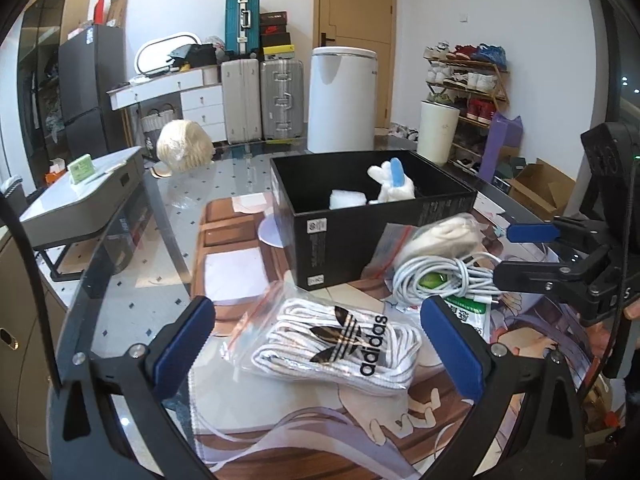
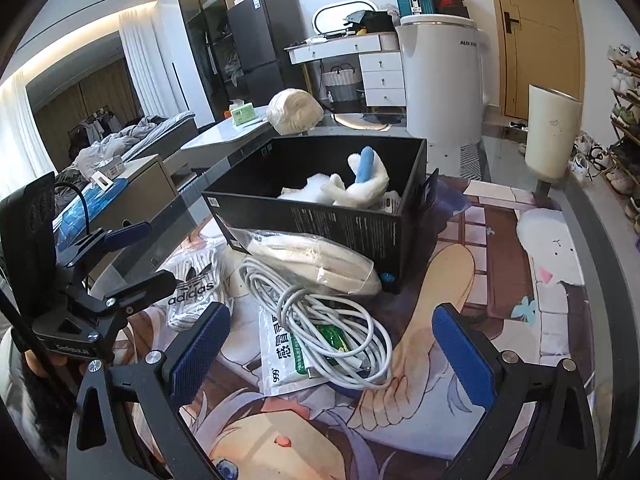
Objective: Organize soft objects
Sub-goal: 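Withdraw both open grippers from the box back over the remaining pile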
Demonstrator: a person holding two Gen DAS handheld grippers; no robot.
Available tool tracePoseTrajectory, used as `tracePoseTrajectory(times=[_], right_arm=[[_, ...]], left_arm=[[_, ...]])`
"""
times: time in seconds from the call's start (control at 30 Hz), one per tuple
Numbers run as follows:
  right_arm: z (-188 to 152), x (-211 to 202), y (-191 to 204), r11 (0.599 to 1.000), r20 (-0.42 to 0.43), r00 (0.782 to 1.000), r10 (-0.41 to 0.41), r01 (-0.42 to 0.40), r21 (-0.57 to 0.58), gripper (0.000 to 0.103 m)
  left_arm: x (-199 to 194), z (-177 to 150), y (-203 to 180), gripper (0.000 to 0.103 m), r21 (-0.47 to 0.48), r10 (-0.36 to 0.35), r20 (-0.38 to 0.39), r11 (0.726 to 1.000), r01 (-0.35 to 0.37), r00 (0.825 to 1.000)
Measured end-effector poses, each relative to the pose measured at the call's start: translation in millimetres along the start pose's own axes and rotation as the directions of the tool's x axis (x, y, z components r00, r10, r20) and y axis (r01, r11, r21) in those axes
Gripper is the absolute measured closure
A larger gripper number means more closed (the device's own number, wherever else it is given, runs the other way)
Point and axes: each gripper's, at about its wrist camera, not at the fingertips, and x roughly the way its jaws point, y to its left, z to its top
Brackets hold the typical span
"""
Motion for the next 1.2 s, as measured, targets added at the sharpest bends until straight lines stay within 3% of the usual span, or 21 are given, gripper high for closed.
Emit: tracePoseTrajectory(times=[0.23, 0.9, 1.2], right_arm=[[-2, 12, -3, 1.0, -0.049, 0.999, 0.01, -0.009, 0.025, 0.001], [1, 49, 10, 1.0, -0.156, 0.988, 0.014, -0.012, 0.015, 0.001], [-3, 40, 21, 0.999, -0.128, 0.991, 0.024, -0.028, -0.031, 0.001]], left_arm=[[2, -3, 0, 0.0, 0.007, -0.038, -0.018, 0.999, 0.038, 0.999], [9, -5, 1, 0.0, -0.003, -0.062, -0.069, 0.998, 0.062, 0.996], [10, -5, 3, 0.0, -0.012, -0.062, -0.065, 0.998, 0.061, 0.996]])
